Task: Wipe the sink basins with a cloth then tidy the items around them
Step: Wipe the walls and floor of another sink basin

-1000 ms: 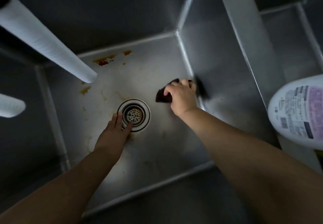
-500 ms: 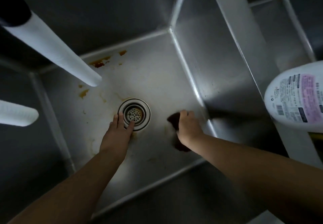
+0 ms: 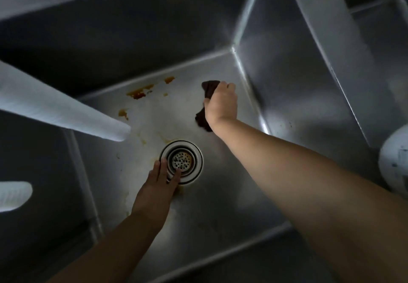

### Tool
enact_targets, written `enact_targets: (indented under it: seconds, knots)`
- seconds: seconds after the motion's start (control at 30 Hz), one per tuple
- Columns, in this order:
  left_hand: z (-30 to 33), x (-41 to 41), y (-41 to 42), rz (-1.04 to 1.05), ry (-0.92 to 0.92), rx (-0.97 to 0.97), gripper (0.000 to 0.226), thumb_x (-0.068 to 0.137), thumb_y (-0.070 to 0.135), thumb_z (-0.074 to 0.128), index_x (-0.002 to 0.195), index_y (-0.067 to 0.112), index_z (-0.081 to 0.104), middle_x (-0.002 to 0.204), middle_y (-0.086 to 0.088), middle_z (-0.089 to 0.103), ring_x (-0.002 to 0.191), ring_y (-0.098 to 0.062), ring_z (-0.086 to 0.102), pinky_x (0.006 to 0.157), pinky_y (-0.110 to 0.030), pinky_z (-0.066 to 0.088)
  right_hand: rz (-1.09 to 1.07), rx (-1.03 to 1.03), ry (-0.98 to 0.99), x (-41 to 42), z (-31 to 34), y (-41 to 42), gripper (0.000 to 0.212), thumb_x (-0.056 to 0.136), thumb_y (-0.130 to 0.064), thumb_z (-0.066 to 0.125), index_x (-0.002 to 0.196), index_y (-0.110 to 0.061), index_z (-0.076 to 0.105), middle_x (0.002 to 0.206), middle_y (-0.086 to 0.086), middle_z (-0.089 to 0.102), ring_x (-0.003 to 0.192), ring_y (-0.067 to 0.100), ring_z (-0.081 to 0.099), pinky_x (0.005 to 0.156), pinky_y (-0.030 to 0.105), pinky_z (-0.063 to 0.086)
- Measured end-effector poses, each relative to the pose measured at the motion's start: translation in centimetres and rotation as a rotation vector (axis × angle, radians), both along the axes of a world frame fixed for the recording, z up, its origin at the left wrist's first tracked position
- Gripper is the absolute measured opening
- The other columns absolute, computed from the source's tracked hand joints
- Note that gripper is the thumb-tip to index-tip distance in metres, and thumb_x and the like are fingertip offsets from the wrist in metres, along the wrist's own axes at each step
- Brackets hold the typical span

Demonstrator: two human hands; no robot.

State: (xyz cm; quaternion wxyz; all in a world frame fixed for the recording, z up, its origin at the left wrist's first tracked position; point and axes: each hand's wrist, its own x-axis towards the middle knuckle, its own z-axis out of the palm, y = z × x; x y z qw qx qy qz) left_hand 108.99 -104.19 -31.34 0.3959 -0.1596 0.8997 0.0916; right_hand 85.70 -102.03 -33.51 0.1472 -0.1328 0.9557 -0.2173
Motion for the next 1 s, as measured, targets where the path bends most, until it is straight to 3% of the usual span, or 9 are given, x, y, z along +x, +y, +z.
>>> enact_targets:
  seconds: [0.2,0.37,0.57,0.77,1.0]
  knots:
    - [-0.4,-0.3,0.1,0.001,-0.015,-0.017,0.076,0.098,0.008,0.039,0.149,0.024,-0.016,0.153,-0.02,-0.026,0.143,-0.034,-0.02,0.116,-0.033,0.014,0.161,-0.01,0.107,-2.6,-1.1,-4.4,0.026,0.087,-0.012,0.061,0.113,-0.01,0.056,0.12,0.009,0.051,0.107,0.028,0.05,0.092,0.036,0.047]
    - [-0.7,-0.3,0.1,-0.01,-0.027,-0.038,0.077,0.098,0.011,0.041,0.149,0.024,-0.015,0.15,-0.021,-0.029,0.143,-0.036,-0.018,0.116,-0.035,0.014,0.343,-0.042,0.118,-3.3,-1.1,-5.5,0.029,0.085,-0.006,0.06,0.114,-0.011,0.058,0.124,0.007,0.051,0.109,0.028,0.049,0.09,0.033,0.044]
    - [-0.5,-0.7,0.3,-0.026,-0.068,-0.055,0.079,0.097,0.008,0.043,0.15,0.025,-0.013,0.153,-0.022,-0.023,0.143,-0.037,-0.018,0.117,-0.035,0.011,0.588,-0.083,0.031,-4.1,-0.6,-5.8,0.042,0.087,-0.003,0.055,0.127,-0.016,0.057,0.129,0.004,0.051,0.115,0.026,0.048,0.097,0.031,0.039]
    - [-0.2,-0.7,0.3,-0.003,-0.063,-0.048,0.081,0.095,0.003,0.044,0.15,0.026,-0.011,0.154,-0.018,-0.024,0.143,-0.032,-0.018,0.114,-0.031,0.02,0.766,-0.073,-0.099,-3.4,-0.4,-5.0,0.041,0.088,0.002,0.049,0.117,-0.022,0.065,0.123,0.001,0.057,0.118,0.024,0.047,0.103,0.034,0.037]
    - [0.3,-0.2,0.0,0.01,-0.033,-0.021,0.081,0.095,0.011,0.048,0.151,0.026,-0.009,0.155,-0.015,-0.023,0.145,-0.028,-0.015,0.113,-0.03,0.023,0.804,-0.027,-0.162,-0.1,-0.9,0.9,0.044,0.086,0.004,0.047,0.111,-0.026,0.067,0.121,0.0,0.056,0.117,0.025,0.041,0.101,0.039,0.036]
